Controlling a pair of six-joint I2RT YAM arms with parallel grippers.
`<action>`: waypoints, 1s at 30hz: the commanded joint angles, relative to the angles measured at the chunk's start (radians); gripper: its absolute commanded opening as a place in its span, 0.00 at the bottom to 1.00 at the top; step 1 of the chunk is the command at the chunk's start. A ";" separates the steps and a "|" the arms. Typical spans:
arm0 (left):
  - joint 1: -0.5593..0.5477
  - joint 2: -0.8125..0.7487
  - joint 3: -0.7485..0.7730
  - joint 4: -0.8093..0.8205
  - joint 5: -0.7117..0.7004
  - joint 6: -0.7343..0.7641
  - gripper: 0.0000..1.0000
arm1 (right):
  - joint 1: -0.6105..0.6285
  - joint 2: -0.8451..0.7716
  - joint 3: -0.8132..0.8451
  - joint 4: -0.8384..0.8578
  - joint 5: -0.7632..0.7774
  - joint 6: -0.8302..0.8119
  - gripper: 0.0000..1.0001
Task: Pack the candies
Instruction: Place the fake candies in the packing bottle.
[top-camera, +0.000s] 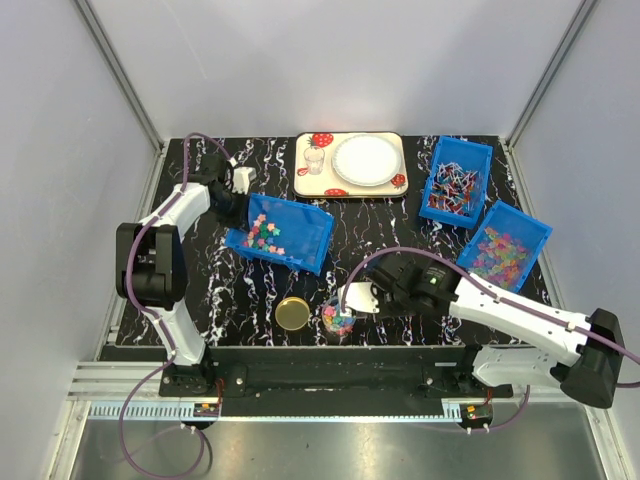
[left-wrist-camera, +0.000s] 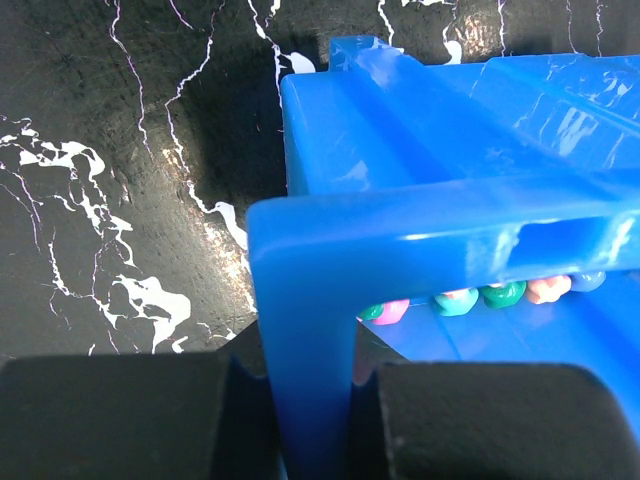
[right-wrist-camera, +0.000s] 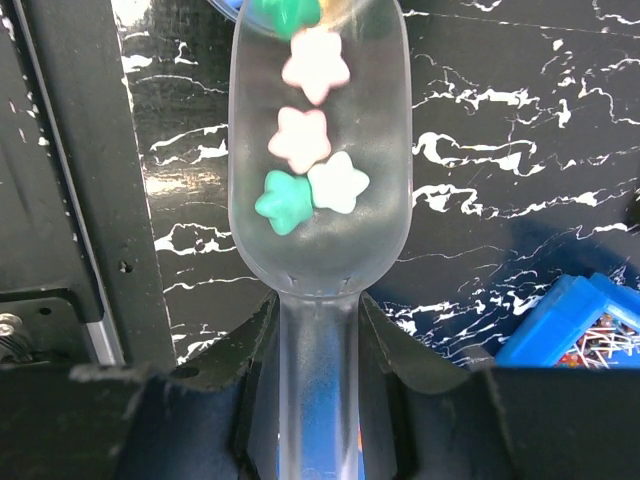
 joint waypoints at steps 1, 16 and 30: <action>0.007 -0.040 0.010 0.050 0.065 -0.007 0.00 | 0.032 0.027 0.049 0.001 0.079 -0.018 0.00; 0.007 -0.037 0.009 0.050 0.071 -0.012 0.00 | 0.055 0.070 0.083 0.001 0.101 -0.017 0.00; 0.007 -0.040 0.007 0.050 0.076 -0.012 0.00 | 0.115 0.159 0.110 0.002 0.208 -0.038 0.00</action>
